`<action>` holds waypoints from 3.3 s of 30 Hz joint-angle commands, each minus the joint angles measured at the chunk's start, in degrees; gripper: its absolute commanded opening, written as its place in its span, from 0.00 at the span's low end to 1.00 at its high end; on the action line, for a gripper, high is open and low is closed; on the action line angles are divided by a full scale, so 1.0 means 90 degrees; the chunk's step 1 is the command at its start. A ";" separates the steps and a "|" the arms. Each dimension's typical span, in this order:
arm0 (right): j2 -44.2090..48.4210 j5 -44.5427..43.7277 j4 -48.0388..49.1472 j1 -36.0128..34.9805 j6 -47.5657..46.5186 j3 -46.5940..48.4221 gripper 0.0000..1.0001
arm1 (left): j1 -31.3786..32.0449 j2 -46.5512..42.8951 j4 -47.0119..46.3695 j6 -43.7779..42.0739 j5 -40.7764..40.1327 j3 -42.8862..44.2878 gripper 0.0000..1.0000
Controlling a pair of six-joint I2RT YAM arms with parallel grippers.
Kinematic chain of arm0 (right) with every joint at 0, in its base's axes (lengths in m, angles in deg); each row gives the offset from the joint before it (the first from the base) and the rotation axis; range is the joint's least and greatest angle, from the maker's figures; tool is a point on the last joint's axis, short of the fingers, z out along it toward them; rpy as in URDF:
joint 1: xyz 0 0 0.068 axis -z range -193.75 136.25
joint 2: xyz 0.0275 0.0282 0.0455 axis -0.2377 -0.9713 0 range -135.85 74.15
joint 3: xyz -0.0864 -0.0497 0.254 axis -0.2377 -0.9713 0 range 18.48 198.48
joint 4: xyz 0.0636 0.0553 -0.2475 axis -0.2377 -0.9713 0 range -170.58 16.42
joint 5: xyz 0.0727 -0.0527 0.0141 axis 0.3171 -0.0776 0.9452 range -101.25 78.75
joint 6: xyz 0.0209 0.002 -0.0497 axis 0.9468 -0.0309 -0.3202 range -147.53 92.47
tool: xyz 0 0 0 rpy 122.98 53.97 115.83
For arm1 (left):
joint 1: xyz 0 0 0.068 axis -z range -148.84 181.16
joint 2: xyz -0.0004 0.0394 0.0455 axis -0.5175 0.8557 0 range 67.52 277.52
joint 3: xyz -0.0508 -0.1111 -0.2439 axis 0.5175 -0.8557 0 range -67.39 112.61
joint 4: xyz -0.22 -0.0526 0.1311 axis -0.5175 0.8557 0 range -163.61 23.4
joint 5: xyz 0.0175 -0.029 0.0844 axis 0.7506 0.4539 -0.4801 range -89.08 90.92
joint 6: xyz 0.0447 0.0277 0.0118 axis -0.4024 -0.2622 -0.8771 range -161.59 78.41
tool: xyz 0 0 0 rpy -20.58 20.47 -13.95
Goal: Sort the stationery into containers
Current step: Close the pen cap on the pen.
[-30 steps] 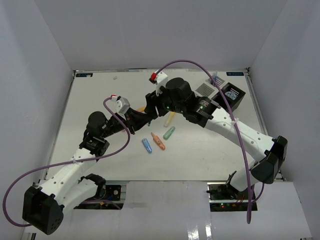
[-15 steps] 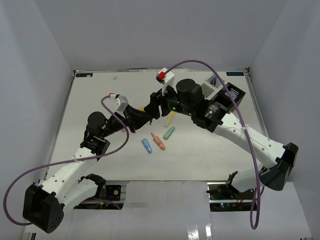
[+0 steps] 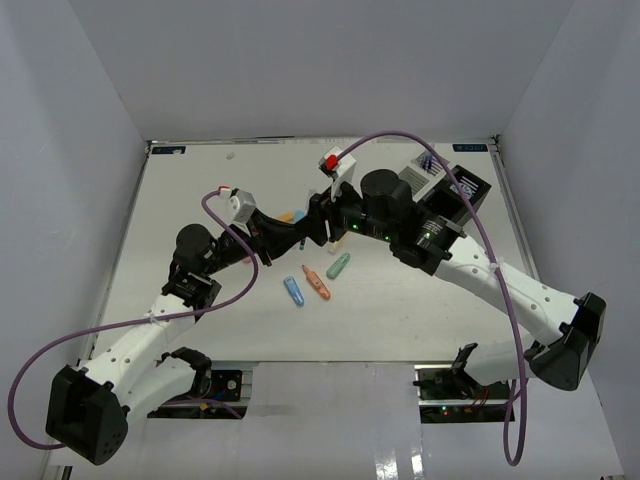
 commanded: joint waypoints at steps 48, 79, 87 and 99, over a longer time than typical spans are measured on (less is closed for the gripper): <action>0.1018 -0.0409 0.1842 -0.0033 -0.0174 -0.1729 0.08 | 0.0007 -0.0096 0.0105 0.0095 0.0344 0.0116 0.41; 0.1390 0.2022 0.1803 0.0201 -0.2078 -0.2473 0.08 | -0.0003 0.0246 0.1259 -0.0648 0.1486 0.1543 0.59; 0.1155 0.2189 0.1813 0.0231 -0.2039 -0.2248 0.08 | -0.0003 0.0060 0.1161 -0.0550 0.1477 0.1357 0.56; 0.1077 0.2228 0.1813 0.0231 -0.1981 -0.2092 0.08 | -0.0003 0.0225 0.1142 -0.0414 0.1310 0.1279 0.40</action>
